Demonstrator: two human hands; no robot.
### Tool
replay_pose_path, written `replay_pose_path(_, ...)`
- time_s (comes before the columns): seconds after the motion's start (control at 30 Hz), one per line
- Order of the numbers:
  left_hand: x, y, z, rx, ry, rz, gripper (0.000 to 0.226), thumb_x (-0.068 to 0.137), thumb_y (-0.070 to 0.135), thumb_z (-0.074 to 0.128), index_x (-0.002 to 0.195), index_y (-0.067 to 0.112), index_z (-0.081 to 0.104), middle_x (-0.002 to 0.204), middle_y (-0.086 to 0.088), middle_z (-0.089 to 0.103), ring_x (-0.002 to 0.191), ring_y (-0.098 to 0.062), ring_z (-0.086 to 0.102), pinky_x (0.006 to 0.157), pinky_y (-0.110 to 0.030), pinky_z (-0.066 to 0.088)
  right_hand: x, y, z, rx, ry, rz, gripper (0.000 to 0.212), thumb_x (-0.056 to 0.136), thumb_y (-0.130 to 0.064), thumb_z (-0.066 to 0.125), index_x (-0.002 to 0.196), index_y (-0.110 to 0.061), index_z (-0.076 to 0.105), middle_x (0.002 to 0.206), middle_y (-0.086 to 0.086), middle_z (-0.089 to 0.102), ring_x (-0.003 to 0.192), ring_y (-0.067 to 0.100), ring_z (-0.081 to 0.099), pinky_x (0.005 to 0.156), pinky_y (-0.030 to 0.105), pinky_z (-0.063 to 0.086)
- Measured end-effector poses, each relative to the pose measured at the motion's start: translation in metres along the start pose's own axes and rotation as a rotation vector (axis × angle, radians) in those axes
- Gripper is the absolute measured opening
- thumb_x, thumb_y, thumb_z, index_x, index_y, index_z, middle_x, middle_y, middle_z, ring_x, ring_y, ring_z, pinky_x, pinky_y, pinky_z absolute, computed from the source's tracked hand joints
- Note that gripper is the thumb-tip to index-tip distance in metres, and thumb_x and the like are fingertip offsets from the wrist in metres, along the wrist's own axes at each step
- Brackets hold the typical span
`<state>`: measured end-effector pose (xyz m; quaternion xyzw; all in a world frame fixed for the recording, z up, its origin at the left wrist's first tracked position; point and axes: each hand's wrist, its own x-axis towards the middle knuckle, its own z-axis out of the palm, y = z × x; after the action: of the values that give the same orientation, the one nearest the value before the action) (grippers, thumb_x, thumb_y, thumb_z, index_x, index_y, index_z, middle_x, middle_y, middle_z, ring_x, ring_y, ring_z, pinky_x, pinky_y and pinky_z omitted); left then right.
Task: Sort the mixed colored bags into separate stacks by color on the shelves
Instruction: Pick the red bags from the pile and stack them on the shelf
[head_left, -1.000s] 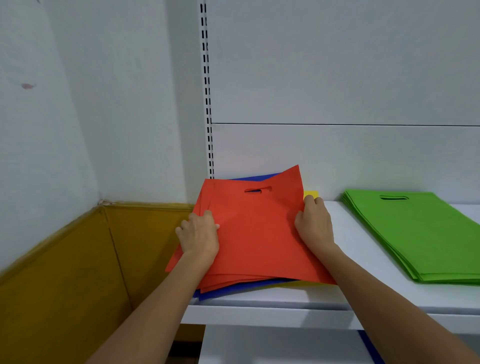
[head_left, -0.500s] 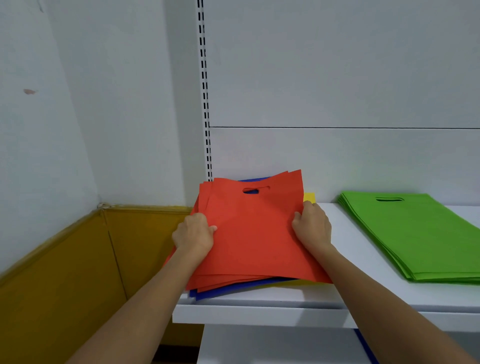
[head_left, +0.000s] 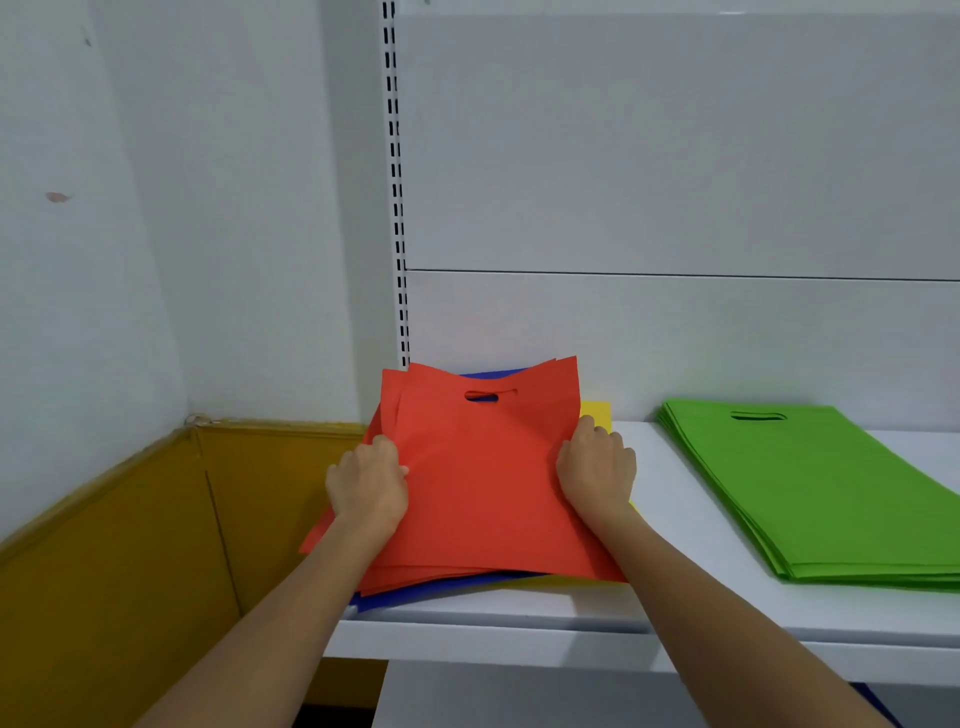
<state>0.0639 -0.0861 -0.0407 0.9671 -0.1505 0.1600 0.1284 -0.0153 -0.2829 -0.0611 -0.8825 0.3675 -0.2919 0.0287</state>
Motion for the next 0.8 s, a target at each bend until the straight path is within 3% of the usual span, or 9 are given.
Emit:
replay_pose_path(0.13,-0.004,-0.001,0.001,-0.04,0.056,0.022,0.022,0.093,0.027,0.053,0.105,0.009,0.054,0.111,-0.009,0.062,0.107,-0.026,0.056,0.083,-0.034,0.042,-0.001,0.0,-0.004,0.035,0.002,-0.047,0.016,0.092,-0.009,0.038,0.102,-0.005,0.049,0.1,0.012,0.062,0.097,0.031,0.054,0.069,0.034,0.028)
replay_pose_path(0.37,-0.006,-0.007,-0.002,-0.16,0.089,-0.03,0.036,0.091,0.033,0.054,0.124,0.017,0.055,0.122,-0.009,0.051,0.115,-0.026,0.047,0.092,-0.035,0.041,-0.001,0.001,-0.016,0.142,-0.029,-0.049,0.024,0.097,-0.023,0.039,0.113,-0.005,0.046,0.112,0.01,0.059,0.106,0.03,0.053,0.08,0.036,0.039)
replay_pose_path(0.53,-0.002,-0.01,-0.02,-0.379,0.095,-0.061,0.043,0.089,0.033,0.058,0.124,0.014,0.043,0.115,-0.015,0.061,0.107,-0.036,0.057,0.081,-0.04,0.046,0.007,0.0,-0.037,0.427,-0.014,0.008,0.024,0.095,-0.02,0.048,0.112,-0.002,0.044,0.107,0.018,0.06,0.101,0.037,0.055,0.077,0.039,0.041)
replay_pose_path(0.67,0.003,-0.005,-0.029,-0.514,0.192,0.034,0.034,0.088,0.027,0.06,0.115,0.011,0.046,0.107,-0.02,0.064,0.1,-0.038,0.059,0.076,-0.04,0.046,0.017,0.005,-0.065,0.522,0.082,-0.017,0.045,0.09,-0.011,0.055,0.131,-0.009,0.037,0.098,0.023,0.063,0.094,0.039,0.057,0.077,0.041,0.042)
replay_pose_path(0.73,0.006,0.001,-0.029,-0.591,0.206,0.113,0.025,0.088,0.023,0.06,0.11,0.011,0.053,0.108,-0.019,0.065,0.101,-0.037,0.06,0.08,-0.04,0.047,0.021,0.015,-0.073,0.484,0.149,-0.049,0.043,0.088,-0.008,0.057,0.129,-0.009,0.045,0.099,0.021,0.064,0.094,0.037,0.058,0.08,0.039,0.041)
replay_pose_path(0.8,0.009,0.01,-0.027,-0.627,0.211,0.191,0.02,0.088,0.018,0.06,0.107,0.01,0.058,0.106,-0.018,0.066,0.1,-0.035,0.06,0.082,-0.039,0.046,0.022,0.028,-0.08,0.44,0.205,-0.076,0.028,0.087,-0.008,0.058,0.115,-0.005,0.059,0.102,0.019,0.063,0.097,0.035,0.058,0.086,0.037,0.039)
